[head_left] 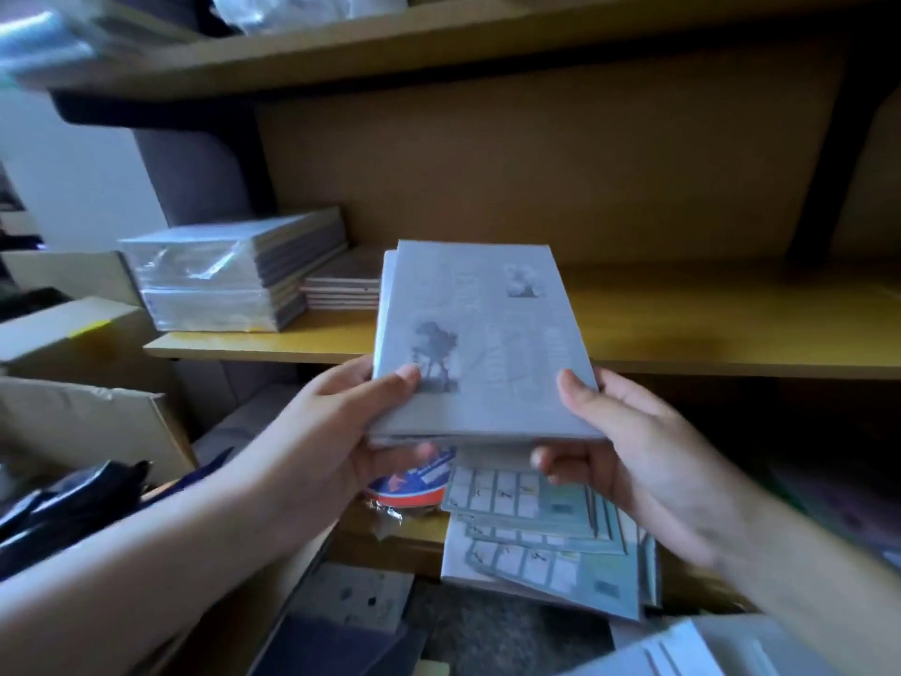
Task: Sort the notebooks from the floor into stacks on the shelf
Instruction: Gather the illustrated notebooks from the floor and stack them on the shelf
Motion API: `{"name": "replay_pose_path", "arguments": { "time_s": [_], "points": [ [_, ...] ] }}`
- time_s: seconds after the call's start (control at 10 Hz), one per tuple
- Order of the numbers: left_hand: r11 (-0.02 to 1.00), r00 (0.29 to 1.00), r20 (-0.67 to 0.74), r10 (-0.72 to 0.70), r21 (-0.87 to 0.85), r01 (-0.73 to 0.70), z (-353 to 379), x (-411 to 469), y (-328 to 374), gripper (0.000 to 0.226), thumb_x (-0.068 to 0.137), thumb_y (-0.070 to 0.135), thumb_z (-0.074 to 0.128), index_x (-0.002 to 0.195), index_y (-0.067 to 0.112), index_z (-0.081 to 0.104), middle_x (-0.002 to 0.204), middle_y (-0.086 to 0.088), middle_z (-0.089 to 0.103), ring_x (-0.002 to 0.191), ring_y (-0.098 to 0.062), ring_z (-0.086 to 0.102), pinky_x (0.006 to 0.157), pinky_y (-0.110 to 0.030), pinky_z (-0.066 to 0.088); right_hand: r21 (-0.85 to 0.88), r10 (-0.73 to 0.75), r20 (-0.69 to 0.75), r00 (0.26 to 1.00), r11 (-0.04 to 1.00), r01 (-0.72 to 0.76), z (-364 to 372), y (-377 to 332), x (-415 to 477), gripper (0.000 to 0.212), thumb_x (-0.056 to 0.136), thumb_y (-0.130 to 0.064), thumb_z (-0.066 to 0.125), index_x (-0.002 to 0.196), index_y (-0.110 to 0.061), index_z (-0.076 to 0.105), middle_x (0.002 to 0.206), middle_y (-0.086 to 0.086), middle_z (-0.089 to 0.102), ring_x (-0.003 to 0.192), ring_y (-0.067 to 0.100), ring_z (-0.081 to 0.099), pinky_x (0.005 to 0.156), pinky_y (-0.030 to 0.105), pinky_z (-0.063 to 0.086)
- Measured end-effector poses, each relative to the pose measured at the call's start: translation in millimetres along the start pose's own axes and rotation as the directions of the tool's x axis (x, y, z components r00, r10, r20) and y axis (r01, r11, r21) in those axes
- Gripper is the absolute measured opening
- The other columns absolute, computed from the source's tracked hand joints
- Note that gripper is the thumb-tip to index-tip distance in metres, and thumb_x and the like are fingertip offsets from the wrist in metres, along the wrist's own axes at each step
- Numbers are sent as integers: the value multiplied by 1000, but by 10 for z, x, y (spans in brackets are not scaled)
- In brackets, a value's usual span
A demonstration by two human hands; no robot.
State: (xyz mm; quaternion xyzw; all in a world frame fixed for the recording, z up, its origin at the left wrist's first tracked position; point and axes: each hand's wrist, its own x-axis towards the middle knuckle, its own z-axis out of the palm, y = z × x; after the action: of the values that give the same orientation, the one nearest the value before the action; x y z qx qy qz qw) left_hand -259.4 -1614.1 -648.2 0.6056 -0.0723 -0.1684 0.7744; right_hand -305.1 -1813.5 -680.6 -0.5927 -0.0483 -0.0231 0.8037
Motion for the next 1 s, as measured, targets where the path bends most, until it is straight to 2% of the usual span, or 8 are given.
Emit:
{"name": "replay_pose_path", "arguments": {
  "time_s": [0.1,0.2,0.4,0.6,0.7,0.8,0.9,1.0],
  "points": [
    [979,986,-112,-127,-174,107,-160,289,283,13,89,12,54,82,3,58,57,-8,63,30,-5,50,30,-9,39,-420,-77,84,994,901,105,-18,-151,308,48,81,-53,42,121,-29,53,110,-3,68,103,9,61,87,28,49],
    [978,976,-189,-106,-195,68,-372,765,498,19,95,14,47,78,6,51,48,-9,60,26,-4,46,29,-8,35,-879,-106,92,990,458,131,-205,-191,811,50,92,-53,37,135,-28,40,139,-6,45,128,7,38,106,27,29],
    [993,935,-354,-18,-116,-25,-679,1533,655,21,96,17,45,76,10,46,40,-2,54,24,-6,46,23,-9,26,-984,-75,105,992,-151,93,-465,48,1318,55,95,-54,31,142,-26,28,149,0,30,135,25,34,110,39,25],
    [995,834,-543,98,31,-97,-664,1989,727,18,90,12,55,76,12,45,68,-3,45,28,-6,43,27,-10,32,-949,-212,202,956,-285,137,-522,182,1311,56,94,-54,34,145,-31,24,153,-7,28,139,16,28,114,35,21],
    [655,766,-637,-90,-617,-436,-665,2272,731,15,91,13,52,103,8,46,101,-4,48,80,-16,58,56,-18,48,-947,-226,210,951,-289,141,-536,195,1309,56,94,-55,33,145,-31,24,153,-8,27,139,15,27,114,34,21],
    [900,466,-784,410,432,-65,-630,2211,584,52,88,30,54,128,8,30,142,-9,30,129,-27,34,102,-35,34,-948,-231,212,950,-285,143,-533,211,1300,56,94,-54,34,145,-32,23,153,-8,26,140,15,27,114,34,20],
    [496,646,-453,615,858,129,-566,2111,352,63,85,29,60,133,10,25,145,-16,14,133,-33,20,109,-43,20,-944,-233,218,948,-296,144,-545,221,1300,57,94,-51,37,145,-31,21,154,-8,24,140,16,26,115,35,19],
    [-220,694,241,679,968,-120,-569,2151,196,58,79,22,67,132,20,43,147,-15,25,138,-32,21,107,-49,24,-943,-236,222,946,-298,147,-545,227,1293,57,94,-50,38,145,-31,21,154,-8,24,140,16,26,114,34,20]
  ]
}}
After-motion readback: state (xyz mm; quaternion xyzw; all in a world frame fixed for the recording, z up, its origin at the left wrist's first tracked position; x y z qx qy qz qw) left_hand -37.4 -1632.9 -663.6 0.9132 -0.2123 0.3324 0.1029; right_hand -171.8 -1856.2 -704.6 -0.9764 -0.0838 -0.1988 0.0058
